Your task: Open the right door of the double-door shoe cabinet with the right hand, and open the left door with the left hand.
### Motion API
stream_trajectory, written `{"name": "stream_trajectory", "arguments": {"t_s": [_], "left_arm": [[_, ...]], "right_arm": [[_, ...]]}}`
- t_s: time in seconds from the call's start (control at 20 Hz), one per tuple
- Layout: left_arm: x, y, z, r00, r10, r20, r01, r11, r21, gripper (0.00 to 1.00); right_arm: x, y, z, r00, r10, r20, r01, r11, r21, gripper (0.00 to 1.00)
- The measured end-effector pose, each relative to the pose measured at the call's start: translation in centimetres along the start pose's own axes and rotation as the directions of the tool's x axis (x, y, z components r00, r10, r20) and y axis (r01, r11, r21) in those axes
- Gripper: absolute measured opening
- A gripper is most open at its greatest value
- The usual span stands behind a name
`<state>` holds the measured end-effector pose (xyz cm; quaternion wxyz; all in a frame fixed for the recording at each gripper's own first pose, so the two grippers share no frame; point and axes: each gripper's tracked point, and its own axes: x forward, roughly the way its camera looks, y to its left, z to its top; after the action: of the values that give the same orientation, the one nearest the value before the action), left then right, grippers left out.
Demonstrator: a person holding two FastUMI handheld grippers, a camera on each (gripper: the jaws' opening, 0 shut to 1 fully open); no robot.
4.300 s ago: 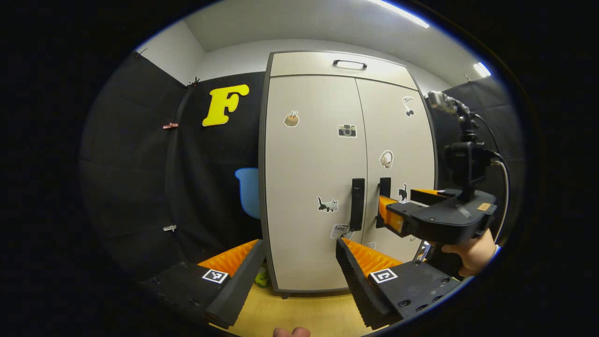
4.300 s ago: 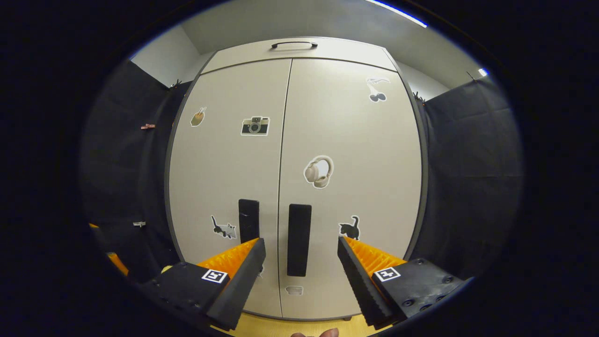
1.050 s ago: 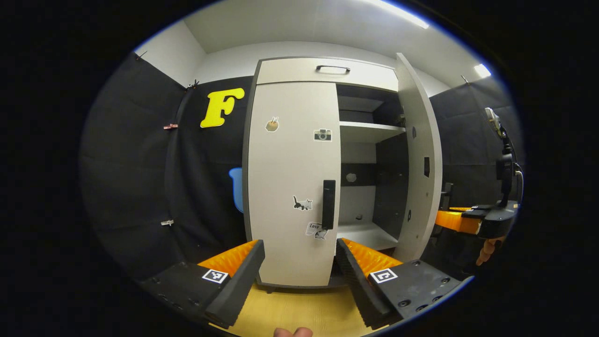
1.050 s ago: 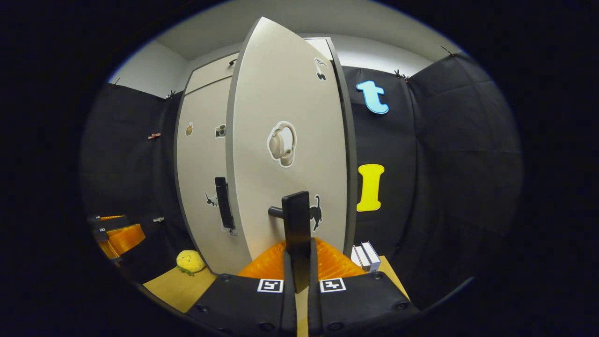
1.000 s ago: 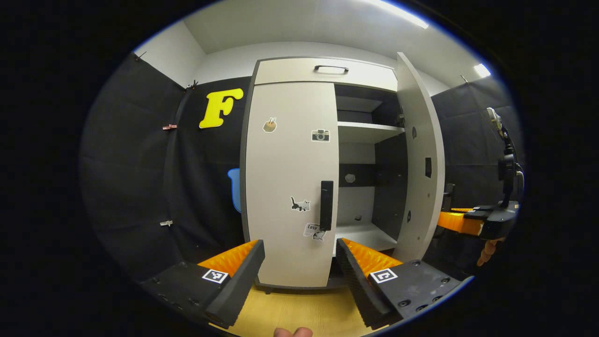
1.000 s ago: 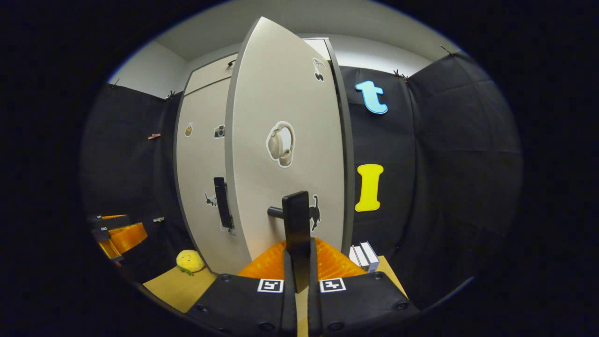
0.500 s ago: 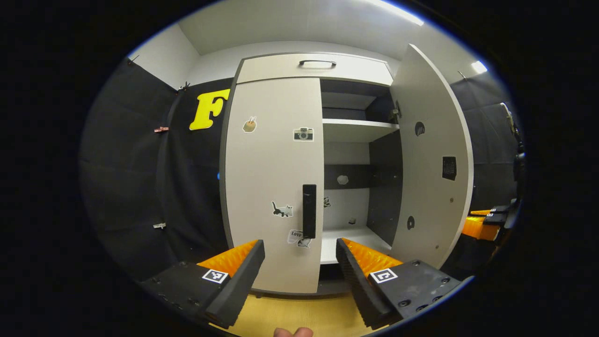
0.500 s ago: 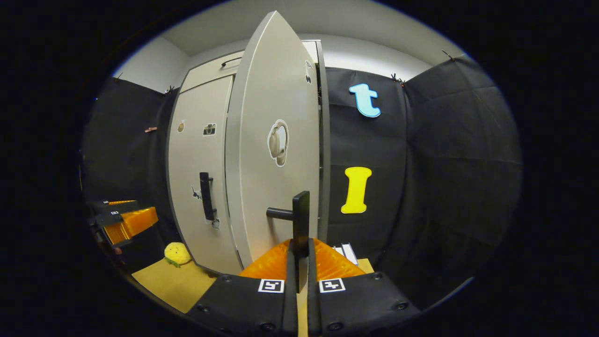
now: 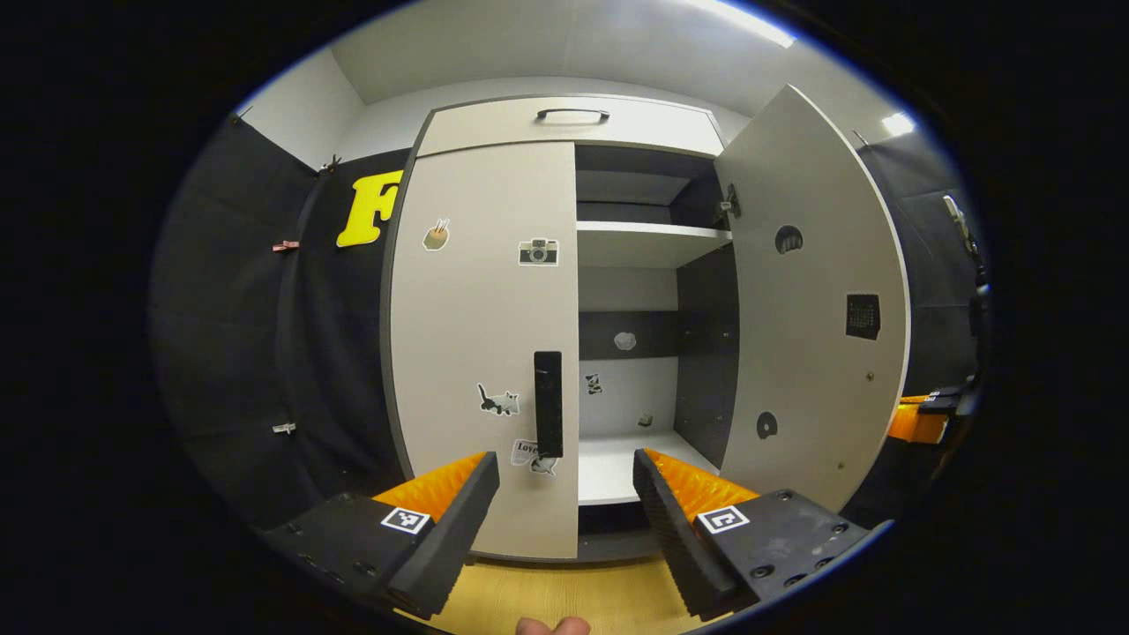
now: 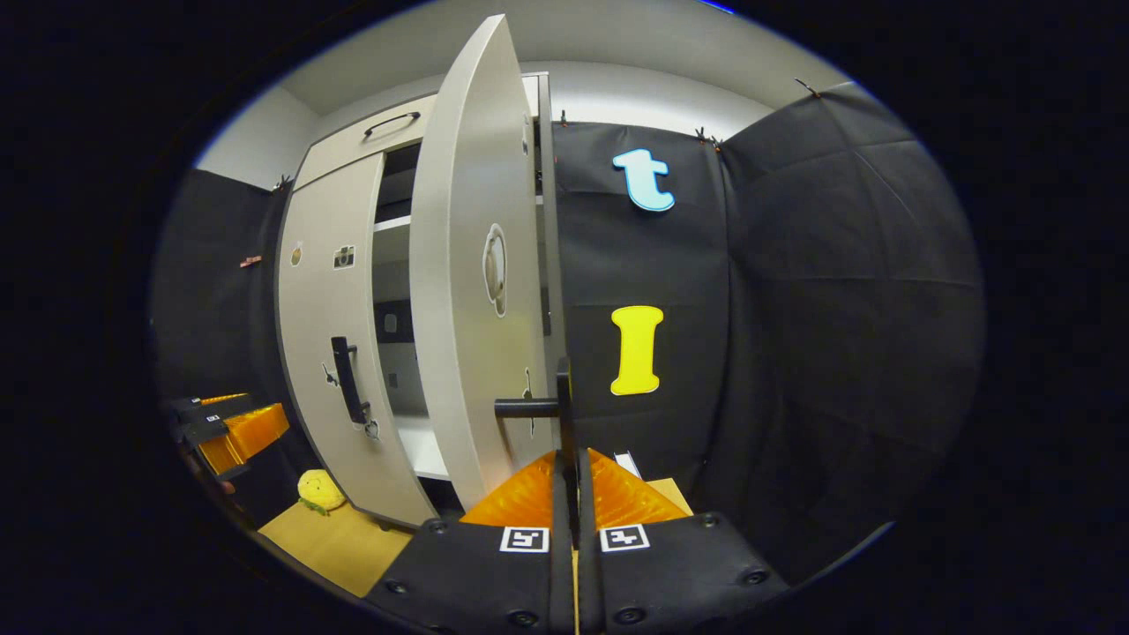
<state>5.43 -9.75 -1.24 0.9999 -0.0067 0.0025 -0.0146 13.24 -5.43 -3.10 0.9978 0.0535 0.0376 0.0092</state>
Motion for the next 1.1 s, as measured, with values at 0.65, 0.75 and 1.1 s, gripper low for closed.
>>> {"name": "stream_trajectory", "arguments": {"t_s": [0.65, 0.75, 1.1], "left_arm": [[4.2, 0.0, 0.6, 1.0, -0.006, 0.019, 0.005, 0.999, 0.038, 0.94], [5.6, 0.5, 0.7, 1.0, 0.004, 0.024, -0.005, 0.999, 0.043, 0.94], [11.8, 2.3, 0.3, 0.998, 0.042, 0.039, -0.045, 0.996, 0.071, 0.94]], "right_arm": [[-0.4, -0.2, -0.1, 1.0, -0.006, -0.014, 0.007, 0.997, 0.074, 0.08], [-1.0, -0.7, 0.1, 1.0, -0.019, -0.004, 0.02, 0.997, 0.071, 0.22], [-2.0, -2.6, 0.8, 0.997, -0.068, 0.039, 0.064, 0.994, 0.086, 0.92]]}}
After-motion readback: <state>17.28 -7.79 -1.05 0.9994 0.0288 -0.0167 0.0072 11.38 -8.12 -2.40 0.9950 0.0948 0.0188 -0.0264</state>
